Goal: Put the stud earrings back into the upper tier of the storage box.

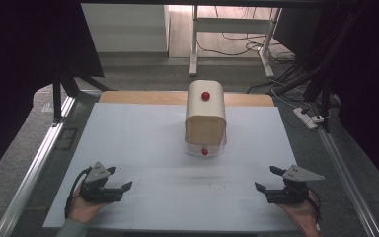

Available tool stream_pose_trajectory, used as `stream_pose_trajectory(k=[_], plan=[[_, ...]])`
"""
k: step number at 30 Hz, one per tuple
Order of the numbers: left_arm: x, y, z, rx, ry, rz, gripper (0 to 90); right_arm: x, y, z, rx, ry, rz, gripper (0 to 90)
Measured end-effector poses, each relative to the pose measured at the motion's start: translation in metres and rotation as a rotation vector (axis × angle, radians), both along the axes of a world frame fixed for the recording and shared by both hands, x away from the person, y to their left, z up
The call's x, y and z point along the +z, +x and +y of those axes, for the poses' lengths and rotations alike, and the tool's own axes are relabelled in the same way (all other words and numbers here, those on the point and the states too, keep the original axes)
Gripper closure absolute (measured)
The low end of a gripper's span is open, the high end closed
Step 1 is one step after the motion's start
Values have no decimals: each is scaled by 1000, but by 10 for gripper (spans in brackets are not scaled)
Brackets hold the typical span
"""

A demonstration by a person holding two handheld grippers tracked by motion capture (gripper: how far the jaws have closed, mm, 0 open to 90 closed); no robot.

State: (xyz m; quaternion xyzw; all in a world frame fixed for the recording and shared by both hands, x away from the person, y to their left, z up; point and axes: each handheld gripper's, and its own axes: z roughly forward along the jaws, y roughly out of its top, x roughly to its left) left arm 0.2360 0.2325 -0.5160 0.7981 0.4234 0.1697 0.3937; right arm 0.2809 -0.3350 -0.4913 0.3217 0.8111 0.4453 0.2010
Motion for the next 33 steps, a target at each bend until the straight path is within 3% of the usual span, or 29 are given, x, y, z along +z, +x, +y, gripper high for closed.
stream_pose_trajectory(k=[9, 15, 19, 33], plan=[[0, 0, 2, -4, -20, -2, 172, -4, -3, -2, -8, 7, -2, 148], [1, -4, 6, -6, -31, -12, 170, -7, -4, 2, 9, 4, 33, 164], [-1, -3, 7, -3, -47, 4, 167, -7, -4, 2, 12, 7, 41, 170], [-1, -4, -1, -24, -25, 5, 168, 0, -4, 10, 32, 19, 40, 183]])
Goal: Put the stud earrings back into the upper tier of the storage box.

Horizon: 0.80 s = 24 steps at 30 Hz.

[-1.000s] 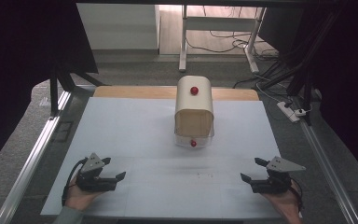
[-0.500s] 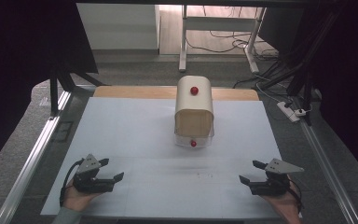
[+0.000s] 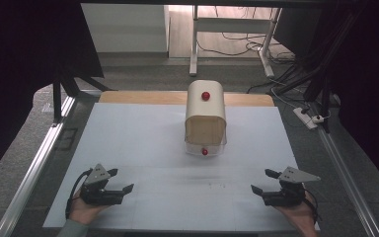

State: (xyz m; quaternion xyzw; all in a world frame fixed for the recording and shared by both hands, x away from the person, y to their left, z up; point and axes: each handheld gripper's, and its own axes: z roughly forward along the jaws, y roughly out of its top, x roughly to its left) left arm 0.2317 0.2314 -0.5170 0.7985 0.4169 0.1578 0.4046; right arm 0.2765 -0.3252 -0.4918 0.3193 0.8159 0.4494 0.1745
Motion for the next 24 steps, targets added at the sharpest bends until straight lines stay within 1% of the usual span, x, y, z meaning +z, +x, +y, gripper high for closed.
stream_pose_trajectory(k=[1, 2, 3, 7, 9, 11, 15, 18, 19, 21, 24], plan=[[0, 0, -1, -3, -1, 3, 168, 1, 0, 1, 1, 4, 0, 183], [0, 0, -1, -4, -4, 4, 168, 1, 0, 2, 1, -6, 1, 184], [0, 0, -1, -4, -4, 4, 168, 1, 0, 2, 1, -6, 1, 184], [-1, 0, -2, -8, 1, 2, 168, 3, 1, 9, 19, -12, 6, 187], [-1, 0, -2, -8, 3, 1, 168, 3, 2, 12, 28, 1, 7, 190], [-1, 0, -2, -9, 5, 1, 169, 4, 3, 16, 42, -1, 5, 193], [-2, 1, -3, -4, 10, 3, 169, 6, 6, 25, 67, -7, 8, 193], [-2, 0, -4, -7, 16, 1, 169, 8, 7, 29, 75, -15, 10, 195], [-2, 1, -5, -9, 19, 0, 169, 9, 8, 34, 82, -16, 12, 198], [-2, 1, -5, -9, 19, 0, 169, 10, 9, 38, 85, -20, 18, 203], [-3, 1, -4, -3, 18, 3, 169, 11, 8, 45, 106, -33, 23, 208]])
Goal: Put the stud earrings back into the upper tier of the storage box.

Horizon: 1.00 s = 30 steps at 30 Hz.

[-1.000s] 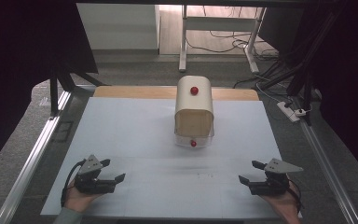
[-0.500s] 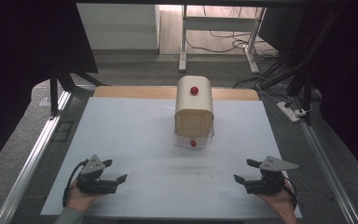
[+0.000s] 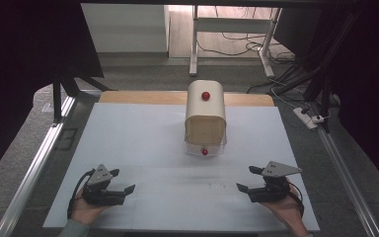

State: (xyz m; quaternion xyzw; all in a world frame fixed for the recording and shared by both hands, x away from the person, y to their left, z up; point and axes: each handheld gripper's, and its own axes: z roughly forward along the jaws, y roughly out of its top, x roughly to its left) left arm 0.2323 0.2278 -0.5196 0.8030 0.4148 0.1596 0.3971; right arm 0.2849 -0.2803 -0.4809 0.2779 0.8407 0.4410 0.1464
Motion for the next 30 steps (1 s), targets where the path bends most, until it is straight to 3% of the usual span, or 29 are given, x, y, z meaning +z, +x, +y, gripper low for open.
stream_pose_trajectory(k=[12, 18, 30], plan=[[-1, 0, -2, 0, 10, 2, 169, 5, 6, 24, 50, -8, 1, 225], [-1, 0, 0, 9, 9, 3, 169, 12, 15, 52, 85, -20, 8, 236], [-2, 1, -1, 3, 15, 3, 169, 9, 21, 82, 113, -20, 18, 247]])
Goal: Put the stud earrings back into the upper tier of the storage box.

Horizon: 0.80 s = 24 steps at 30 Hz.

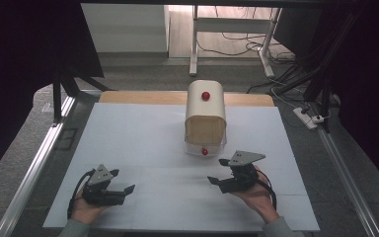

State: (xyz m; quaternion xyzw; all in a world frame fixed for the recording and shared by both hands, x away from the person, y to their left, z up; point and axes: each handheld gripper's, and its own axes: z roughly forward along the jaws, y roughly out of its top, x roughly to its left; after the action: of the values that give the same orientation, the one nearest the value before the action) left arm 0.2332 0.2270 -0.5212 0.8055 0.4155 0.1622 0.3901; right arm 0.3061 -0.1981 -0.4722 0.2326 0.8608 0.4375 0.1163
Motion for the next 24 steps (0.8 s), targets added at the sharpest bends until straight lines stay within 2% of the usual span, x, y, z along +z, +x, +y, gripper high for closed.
stream_pose_trajectory(k=[3, 7, 19, 24], plan=[[0, 0, -1, -3, 1, -1, 169, -3, -3, 1, 6, -4, -19, 256], [1, -1, -2, -9, 6, -4, 169, -2, -5, 1, 7, 6, -23, 260], [1, 0, 1, 2, 8, -7, 161, -11, -3, 7, 4, -18, 12, 277], [0, 0, 0, 2, 14, -5, 160, -19, 0, 11, -15, -55, 32, 305]])
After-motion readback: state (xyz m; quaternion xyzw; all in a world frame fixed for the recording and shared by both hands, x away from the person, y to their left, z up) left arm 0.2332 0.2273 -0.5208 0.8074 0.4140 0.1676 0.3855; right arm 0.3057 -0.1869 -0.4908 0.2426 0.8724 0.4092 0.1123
